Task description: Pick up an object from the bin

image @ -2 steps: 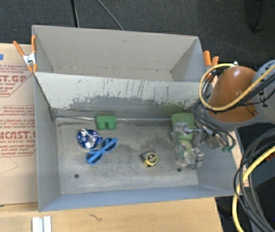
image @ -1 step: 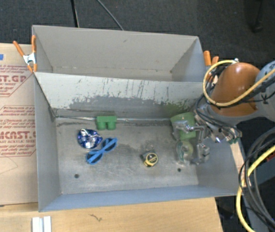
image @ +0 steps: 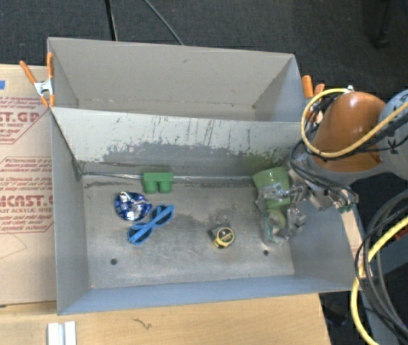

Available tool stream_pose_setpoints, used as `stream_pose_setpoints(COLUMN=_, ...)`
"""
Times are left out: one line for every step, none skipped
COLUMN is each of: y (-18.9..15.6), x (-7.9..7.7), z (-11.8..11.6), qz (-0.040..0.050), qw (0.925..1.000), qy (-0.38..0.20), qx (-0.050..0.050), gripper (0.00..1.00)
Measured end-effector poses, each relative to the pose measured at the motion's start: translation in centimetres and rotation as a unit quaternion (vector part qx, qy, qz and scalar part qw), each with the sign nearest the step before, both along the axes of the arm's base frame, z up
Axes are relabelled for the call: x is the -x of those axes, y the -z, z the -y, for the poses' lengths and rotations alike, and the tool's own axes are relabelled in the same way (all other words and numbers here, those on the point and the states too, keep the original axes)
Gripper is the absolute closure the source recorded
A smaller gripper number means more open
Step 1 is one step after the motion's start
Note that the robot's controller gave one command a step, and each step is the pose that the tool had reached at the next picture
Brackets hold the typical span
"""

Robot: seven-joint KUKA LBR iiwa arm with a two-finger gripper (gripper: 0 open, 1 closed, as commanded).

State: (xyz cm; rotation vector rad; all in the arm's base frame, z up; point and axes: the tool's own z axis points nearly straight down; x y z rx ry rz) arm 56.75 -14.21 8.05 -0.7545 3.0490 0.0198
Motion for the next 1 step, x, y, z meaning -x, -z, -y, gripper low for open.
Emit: stream_pose_setpoints(y=-13.23, x=-1.21, z=-1.49, qz=0.0070, qw=0.9999, qy=0.009, qx=0.007, gripper=1.00)
